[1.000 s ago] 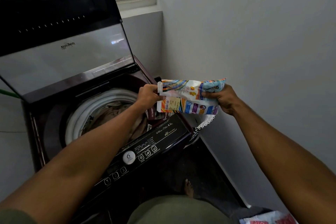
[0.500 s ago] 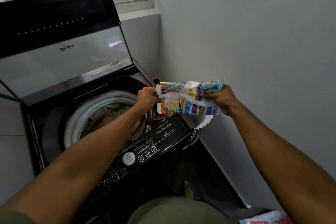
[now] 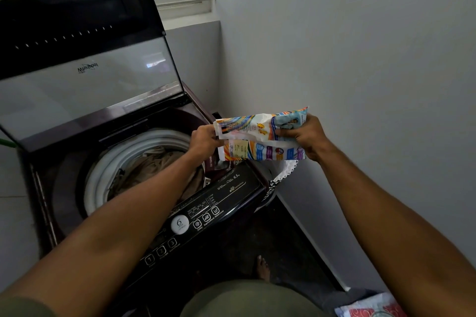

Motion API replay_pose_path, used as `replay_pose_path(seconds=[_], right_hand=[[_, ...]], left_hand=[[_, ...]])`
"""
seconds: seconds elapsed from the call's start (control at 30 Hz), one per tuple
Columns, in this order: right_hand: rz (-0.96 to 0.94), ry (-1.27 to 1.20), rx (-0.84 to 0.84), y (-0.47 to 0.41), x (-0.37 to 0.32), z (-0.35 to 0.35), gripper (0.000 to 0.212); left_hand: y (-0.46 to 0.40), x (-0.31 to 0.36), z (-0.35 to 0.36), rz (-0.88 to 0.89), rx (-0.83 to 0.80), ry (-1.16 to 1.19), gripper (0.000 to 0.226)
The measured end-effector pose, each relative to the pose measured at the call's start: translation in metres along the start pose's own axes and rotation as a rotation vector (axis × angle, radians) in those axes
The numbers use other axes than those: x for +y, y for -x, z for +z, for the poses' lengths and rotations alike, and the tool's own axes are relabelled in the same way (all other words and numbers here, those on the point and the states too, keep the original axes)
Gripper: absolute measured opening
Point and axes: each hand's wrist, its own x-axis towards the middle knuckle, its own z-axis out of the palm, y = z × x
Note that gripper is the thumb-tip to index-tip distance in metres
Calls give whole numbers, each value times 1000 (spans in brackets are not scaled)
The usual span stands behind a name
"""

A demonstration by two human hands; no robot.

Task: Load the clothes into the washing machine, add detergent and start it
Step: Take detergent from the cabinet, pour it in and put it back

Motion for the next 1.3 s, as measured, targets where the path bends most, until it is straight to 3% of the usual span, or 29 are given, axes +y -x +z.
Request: replay_pose_path(seconds=[0.27, 1.3], right_hand=[[-25, 2, 16, 4, -2, -1, 45], [-63, 50, 60, -9, -5, -3, 54]], left_hand=[[1, 0, -2, 12, 6, 75, 42], [-1, 22, -6, 51, 36, 67, 40]])
